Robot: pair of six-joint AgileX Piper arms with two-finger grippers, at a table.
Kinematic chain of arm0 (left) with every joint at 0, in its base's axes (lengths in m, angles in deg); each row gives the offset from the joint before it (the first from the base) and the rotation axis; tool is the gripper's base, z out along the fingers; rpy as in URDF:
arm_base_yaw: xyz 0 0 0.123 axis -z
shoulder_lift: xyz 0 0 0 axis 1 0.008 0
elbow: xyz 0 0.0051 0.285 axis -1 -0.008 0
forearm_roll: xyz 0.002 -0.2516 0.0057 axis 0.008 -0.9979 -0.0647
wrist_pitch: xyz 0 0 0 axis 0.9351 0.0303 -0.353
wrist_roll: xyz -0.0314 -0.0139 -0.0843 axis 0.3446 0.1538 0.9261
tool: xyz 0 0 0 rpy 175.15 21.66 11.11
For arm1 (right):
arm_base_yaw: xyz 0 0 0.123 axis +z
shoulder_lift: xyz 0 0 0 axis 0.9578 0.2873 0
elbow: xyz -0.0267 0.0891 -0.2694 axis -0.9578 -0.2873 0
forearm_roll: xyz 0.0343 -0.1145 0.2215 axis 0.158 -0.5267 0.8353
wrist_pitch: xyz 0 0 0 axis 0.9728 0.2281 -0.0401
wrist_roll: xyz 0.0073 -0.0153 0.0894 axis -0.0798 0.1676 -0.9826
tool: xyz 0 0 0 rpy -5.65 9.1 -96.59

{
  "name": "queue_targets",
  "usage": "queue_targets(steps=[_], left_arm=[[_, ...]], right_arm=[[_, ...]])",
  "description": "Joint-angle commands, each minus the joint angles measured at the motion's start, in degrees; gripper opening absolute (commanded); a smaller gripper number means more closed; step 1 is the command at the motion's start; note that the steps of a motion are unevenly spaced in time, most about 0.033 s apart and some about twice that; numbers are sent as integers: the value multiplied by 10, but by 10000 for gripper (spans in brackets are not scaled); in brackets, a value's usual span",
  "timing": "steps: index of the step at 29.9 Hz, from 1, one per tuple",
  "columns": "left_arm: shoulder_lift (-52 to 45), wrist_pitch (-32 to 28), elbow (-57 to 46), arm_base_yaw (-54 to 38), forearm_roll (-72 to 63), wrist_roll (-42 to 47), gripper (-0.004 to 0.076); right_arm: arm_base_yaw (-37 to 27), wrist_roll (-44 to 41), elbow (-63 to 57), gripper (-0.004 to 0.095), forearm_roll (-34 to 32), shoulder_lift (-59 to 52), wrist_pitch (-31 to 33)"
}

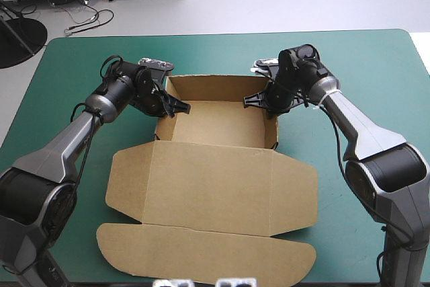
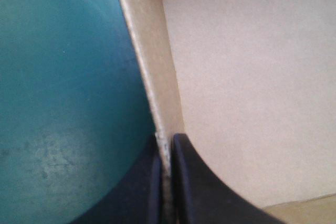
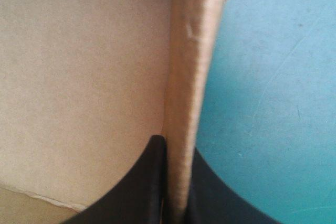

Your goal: Fold the box

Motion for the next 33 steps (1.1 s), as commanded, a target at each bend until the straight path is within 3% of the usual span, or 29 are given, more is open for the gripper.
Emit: queue_targets(steps=[1, 6, 8, 17, 23, 26, 33], left_arm=[[-5, -4, 6, 10, -16, -10, -9], [-3, 22, 6, 10, -16, -38, 0], [0, 35, 6, 10, -16, -41, 11], [0, 46, 7, 10, -16, -72, 139], [0, 30, 12, 10, -1, -72, 350], [0, 25, 36, 10, 7, -72, 417], [0, 43, 108, 10, 29, -61, 424]], right_arm=[[11, 15, 14, 94, 7, -28, -10], [11, 10, 14, 345, -21, -28, 18], [11, 9, 14, 388, -21, -28, 17], [11, 3, 14, 392, -21, -29, 25], [11, 2, 14, 392, -21, -36, 25], [11, 2, 18, 398, -33, -42, 20], [10, 2, 61, 403, -57, -62, 27]])
